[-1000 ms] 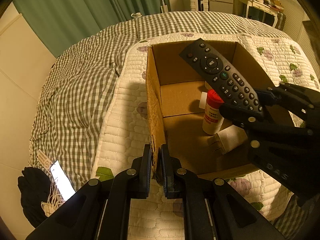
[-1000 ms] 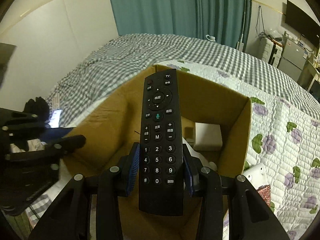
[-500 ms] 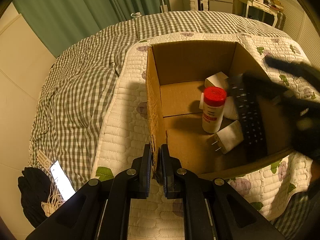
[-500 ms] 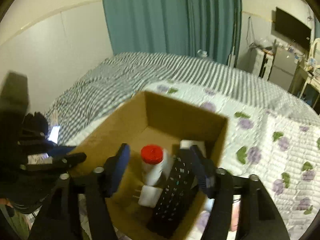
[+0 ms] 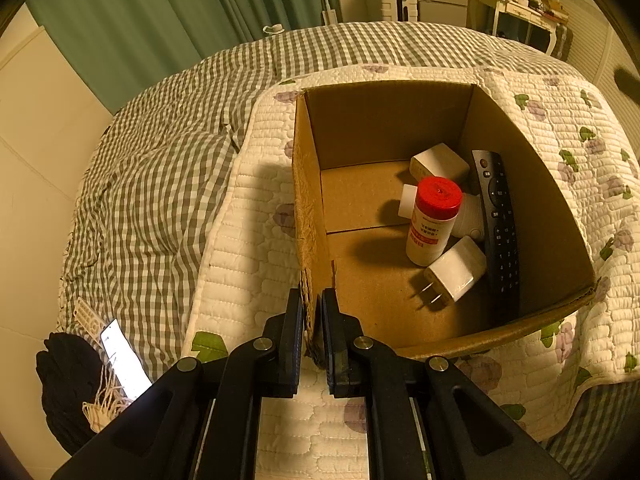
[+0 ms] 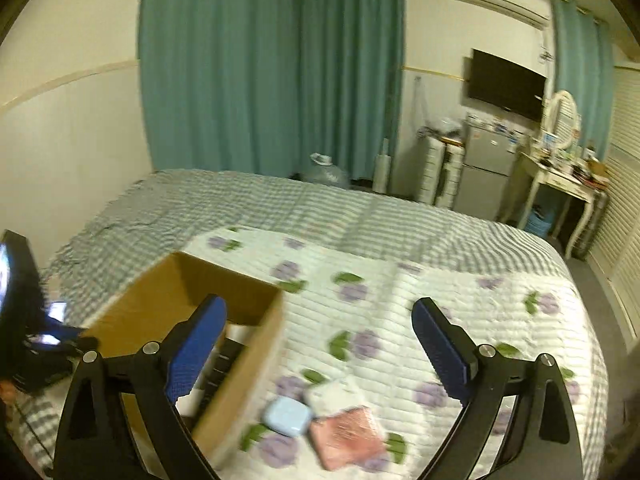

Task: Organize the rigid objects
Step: 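Move the right tool to the pink rose card case and grasp it, then carry the pink card case into the box and release it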

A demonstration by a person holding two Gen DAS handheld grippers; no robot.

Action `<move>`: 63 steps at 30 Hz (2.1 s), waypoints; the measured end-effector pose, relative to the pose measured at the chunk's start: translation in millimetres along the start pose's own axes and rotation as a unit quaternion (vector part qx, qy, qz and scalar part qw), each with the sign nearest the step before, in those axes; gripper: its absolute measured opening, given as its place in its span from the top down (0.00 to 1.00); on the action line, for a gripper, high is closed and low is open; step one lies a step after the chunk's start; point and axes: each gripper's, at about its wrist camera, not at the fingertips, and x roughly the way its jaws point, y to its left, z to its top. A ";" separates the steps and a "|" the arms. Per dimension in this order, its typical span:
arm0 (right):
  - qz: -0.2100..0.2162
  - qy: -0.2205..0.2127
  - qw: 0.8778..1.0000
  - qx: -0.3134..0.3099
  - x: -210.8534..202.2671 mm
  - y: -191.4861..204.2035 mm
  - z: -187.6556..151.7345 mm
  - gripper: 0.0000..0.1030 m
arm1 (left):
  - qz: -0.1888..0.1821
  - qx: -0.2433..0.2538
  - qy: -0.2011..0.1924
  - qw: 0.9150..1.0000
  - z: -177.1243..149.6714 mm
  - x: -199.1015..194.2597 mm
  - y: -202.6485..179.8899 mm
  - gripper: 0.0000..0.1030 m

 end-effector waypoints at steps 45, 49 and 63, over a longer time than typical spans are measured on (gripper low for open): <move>0.029 0.211 0.977 0.006 117.2 -32.5 -141.3 0.29 | 0.002 -0.001 0.002 1.000 2.2 0.9 6.3 0.92; 0.024 0.206 0.978 0.004 112.6 -32.3 -140.9 0.29 | 0.002 -0.001 0.002 1.000 2.1 0.9 6.2 0.92; 0.003 0.148 0.988 0.032 75.6 -44.9 -118.5 0.29 | 0.002 -0.001 0.002 1.000 2.1 0.9 5.9 0.92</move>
